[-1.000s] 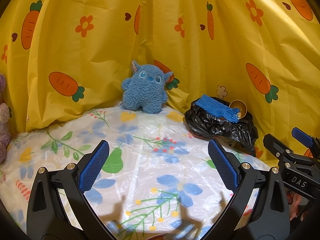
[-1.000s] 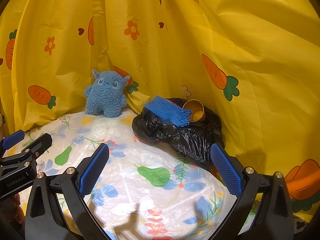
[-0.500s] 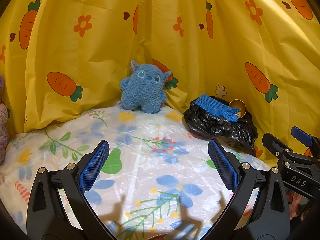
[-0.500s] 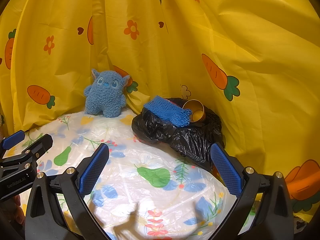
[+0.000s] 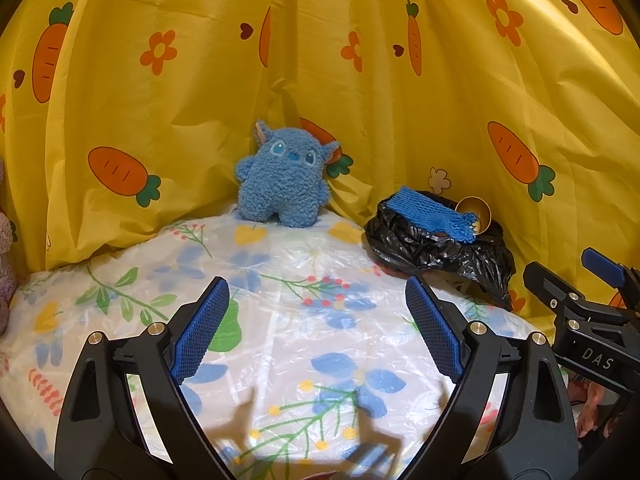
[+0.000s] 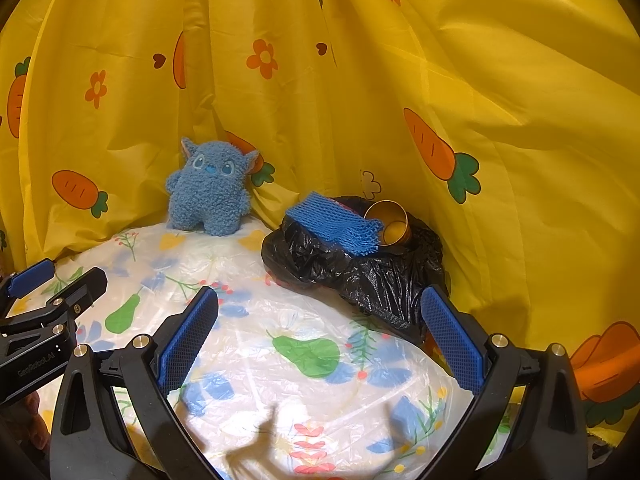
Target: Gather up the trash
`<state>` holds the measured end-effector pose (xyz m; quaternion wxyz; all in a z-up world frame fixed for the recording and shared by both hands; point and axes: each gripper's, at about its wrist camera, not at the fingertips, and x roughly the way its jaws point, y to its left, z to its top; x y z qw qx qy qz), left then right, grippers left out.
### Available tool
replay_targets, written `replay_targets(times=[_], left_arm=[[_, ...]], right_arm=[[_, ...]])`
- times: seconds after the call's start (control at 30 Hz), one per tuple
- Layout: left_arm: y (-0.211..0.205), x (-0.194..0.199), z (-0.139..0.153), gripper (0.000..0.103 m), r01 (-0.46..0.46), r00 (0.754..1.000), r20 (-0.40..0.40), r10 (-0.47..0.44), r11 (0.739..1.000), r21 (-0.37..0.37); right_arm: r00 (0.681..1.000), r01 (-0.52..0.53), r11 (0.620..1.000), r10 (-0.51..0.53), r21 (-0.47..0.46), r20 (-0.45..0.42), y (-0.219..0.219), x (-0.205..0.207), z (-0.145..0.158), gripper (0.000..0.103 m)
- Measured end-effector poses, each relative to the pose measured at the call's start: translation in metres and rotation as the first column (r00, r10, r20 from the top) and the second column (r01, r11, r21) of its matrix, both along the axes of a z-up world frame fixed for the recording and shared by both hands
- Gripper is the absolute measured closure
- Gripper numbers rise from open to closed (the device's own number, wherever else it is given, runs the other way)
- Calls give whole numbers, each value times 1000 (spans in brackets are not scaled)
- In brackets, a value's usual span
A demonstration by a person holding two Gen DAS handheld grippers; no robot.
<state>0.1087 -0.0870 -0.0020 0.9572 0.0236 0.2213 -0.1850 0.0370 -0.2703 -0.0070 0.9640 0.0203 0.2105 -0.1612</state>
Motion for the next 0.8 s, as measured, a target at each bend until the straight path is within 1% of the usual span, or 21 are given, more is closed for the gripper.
replay_targets(times=[0.1, 0.17, 0.63, 0.8], left_arm=[[-1, 0, -1, 24, 8, 1000, -1, -8, 1000, 13], [-1, 0, -2, 25, 16, 1000, -2, -16, 1000, 21], [-4, 2, -2, 25, 21, 1000, -8, -20, 1000, 19], [-3, 3, -3, 25, 6, 1000, -13, -6, 1000, 19]], right_arm=[[1000, -1, 1000, 1, 1, 0, 0, 0, 0, 6], [1000, -1, 1000, 1, 1, 0, -1, 0, 0, 6], [1000, -5, 1000, 5, 3, -1, -6, 4, 1, 6], [1000, -3, 1000, 3, 3, -1, -6, 4, 1, 6]])
